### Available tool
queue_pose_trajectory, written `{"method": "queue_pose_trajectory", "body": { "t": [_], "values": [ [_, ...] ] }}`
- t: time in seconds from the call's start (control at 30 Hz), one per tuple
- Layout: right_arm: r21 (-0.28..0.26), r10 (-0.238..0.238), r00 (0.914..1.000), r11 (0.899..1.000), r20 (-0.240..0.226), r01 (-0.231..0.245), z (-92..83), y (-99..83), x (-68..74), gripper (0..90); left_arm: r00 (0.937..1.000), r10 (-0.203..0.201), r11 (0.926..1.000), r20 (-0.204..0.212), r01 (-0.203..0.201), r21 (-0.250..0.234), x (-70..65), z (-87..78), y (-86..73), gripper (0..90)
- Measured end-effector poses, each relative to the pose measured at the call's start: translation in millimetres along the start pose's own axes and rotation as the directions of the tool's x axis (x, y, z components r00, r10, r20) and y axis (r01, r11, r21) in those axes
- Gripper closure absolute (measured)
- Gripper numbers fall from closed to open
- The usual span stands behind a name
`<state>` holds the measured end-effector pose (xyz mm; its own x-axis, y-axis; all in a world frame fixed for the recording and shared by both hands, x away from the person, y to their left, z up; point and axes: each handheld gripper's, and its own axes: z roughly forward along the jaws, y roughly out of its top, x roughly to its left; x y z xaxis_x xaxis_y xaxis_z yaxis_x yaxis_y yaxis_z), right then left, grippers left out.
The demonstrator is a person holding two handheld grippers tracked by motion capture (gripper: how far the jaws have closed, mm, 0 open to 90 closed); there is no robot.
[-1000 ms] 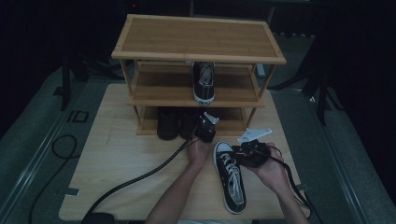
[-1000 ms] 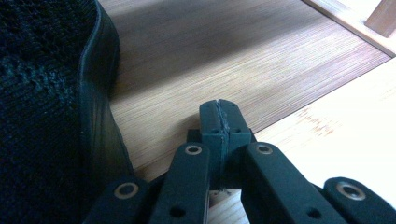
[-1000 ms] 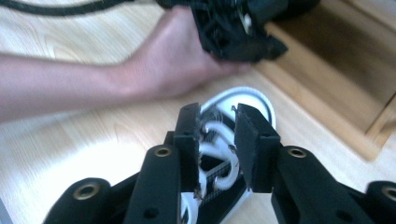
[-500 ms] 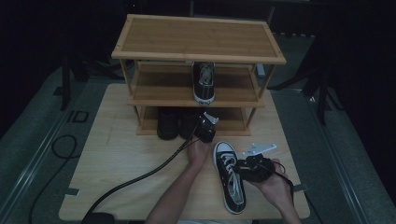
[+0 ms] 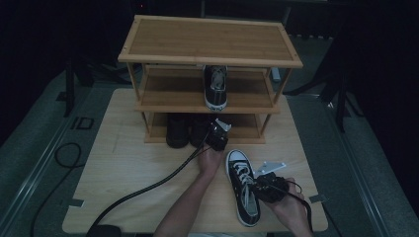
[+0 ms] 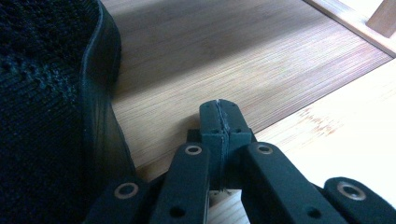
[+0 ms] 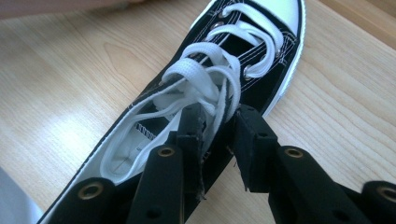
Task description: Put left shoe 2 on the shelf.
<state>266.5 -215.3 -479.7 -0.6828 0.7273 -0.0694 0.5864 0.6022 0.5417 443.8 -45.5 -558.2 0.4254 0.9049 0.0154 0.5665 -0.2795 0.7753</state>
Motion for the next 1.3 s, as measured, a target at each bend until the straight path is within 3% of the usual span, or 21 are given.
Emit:
{"method": "queue_pose_trajectory", "body": {
  "t": [0.1, 0.23, 0.37, 0.6, 0.8, 1.07, 1.3],
  "values": [
    [0.016, 0.010, 0.9997, 1.000, 0.024, -0.011, 3.8, 2.0, 3.3, 74.7, 1.0000, 0.000, 1.0000, 0.000, 0.000, 0.000, 0.0, 0.0, 0.0, 90.0],
    [0.050, 0.086, 0.9957, 0.995, 0.034, -0.087, 9.1, 5.2, 5.8, 78.2, 1.0000, -0.001, 1.0000, 0.000, 0.001, 0.000, 0.0, 0.0, 0.0, 90.0],
    [0.070, 0.090, 0.9947, 0.993, 0.048, -0.094, 15.0, 7.2, 8.7, 81.2, 1.0000, -0.001, 1.0000, 0.000, 0.001, 0.000, 0.0, 0.0, 0.0, 90.0],
    [0.043, 0.137, 0.9897, 0.989, 0.043, -0.138, 14.6, 5.7, 3.7, 85.8, 1.0000, -0.002, 1.0000, -0.002, 0.002, 0.000, 0.1, -0.1, -0.1, 90.0],
    [-0.011, 0.172, 0.9813, 0.985, 0.087, -0.172, 8.6, 3.8, -2.6, 86.3, 1.0000, -0.003, 1.0000, -0.002, 0.003, 0.000, 0.2, -0.2, -0.1, 90.0],
    [-0.042, 0.217, 0.9707, 0.976, 0.103, -0.214, 4.6, 0.4, -17.9, 86.3, 1.0000, -0.003, 1.0000, -0.001, 0.004, 0.000, 0.3, -0.2, -0.1, 90.0],
    [-0.052, 0.211, 0.9732, 0.977, 0.091, -0.207, 7.5, -1.3, -30.7, 86.2, 1.0000, -0.004, 1.0000, -0.001, 0.004, 0.000, 0.3, -0.2, -0.1, 90.0]
  ]
}}
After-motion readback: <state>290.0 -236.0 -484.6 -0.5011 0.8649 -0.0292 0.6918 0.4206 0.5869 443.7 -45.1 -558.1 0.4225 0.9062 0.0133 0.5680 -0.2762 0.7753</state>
